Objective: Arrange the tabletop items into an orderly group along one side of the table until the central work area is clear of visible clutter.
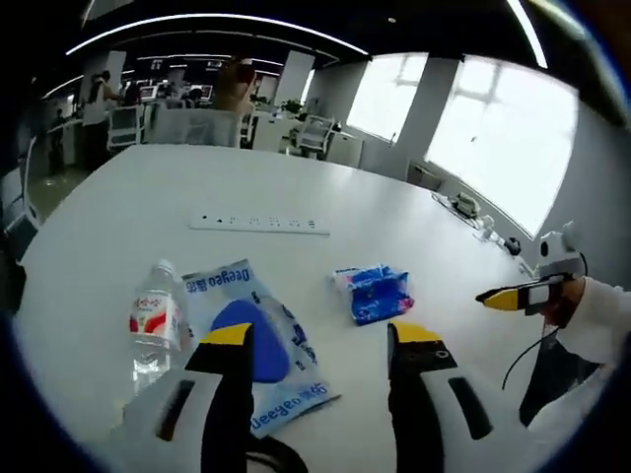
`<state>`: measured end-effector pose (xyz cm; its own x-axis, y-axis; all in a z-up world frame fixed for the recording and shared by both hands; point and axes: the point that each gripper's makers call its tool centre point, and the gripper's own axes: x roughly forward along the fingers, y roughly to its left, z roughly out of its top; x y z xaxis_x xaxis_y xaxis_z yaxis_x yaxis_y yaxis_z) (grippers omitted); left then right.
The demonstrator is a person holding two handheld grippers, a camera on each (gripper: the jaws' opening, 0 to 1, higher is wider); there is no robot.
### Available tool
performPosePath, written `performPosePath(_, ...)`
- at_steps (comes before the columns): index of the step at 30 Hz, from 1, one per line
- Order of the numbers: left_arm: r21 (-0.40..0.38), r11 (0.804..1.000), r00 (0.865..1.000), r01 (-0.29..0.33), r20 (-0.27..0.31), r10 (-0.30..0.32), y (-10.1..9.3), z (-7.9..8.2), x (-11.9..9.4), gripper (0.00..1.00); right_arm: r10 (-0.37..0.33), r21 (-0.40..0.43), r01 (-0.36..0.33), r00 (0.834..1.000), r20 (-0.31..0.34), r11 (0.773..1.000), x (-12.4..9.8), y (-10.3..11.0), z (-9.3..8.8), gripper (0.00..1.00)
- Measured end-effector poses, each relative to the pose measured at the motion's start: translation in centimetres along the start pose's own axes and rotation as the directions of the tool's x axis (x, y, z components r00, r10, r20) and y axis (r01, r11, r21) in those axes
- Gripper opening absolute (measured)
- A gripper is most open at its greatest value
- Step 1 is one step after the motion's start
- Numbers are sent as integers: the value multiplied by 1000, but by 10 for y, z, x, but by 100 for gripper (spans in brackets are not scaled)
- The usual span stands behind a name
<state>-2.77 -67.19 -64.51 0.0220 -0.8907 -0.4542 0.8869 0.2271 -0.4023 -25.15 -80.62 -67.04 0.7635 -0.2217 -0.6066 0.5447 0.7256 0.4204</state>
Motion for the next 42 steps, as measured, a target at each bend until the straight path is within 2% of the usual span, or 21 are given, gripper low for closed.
performPosePath(1, -25, 1000, 1000, 6, 11, -6, 0, 1, -2, 52, -1, 2, 1, 1000, 2, 1000, -1, 1, -2, 47)
performPosePath(2, -101, 995, 999, 8, 39, -4, 4, 2, -8, 55, 1, 9, -1, 1000, 4, 1000, -2, 2, -3, 47)
performPosePath(3, -140, 990, 998, 16, 66, -6, 9, 2, -15, 57, 6, 23, -7, 1000, 12, 1000, -4, 3, -6, 47)
performPosePath(4, -154, 988, 997, 5, 82, 8, 16, 1, -23, 59, 9, 38, -9, 1000, 20, 999, -5, 3, -7, 47)
performPosePath(7, -142, 988, 995, -56, 79, 68, 33, -7, -42, 60, 4, 71, -6, 1000, 29, 997, -10, 1, -17, 46)
performPosePath(10, -138, 987, 992, -83, 79, 94, 43, -12, -56, 64, 10, 71, -11, 1000, 13, 997, -12, 2, -28, 46)
performPosePath(14, -133, 984, 989, -120, 66, 130, 54, -18, -69, 63, 9, 78, -9, 1000, 5, 997, -13, 1, -35, 45)
performPosePath(17, -163, 977, 987, -135, 65, 147, 58, -24, -71, 62, 3, 99, -4, 1000, 9, 995, -13, -1, -36, 44)
performPosePath(21, -215, 969, 986, -125, 82, 146, 54, -28, -69, 62, 7, 108, -8, 1000, 10, 994, -12, 1, -36, 43)
performPosePath(28, -210, 969, 986, -128, 74, 147, 48, -33, -68, 62, 8, 112, -9, 1000, 12, 994, -13, 1, -35, 42)
performPosePath(42, -204, 966, 980, -160, 81, 180, 55, -32, -83, 60, 19, 107, -21, 1000, 15, 994, -13, 7, -33, 41)
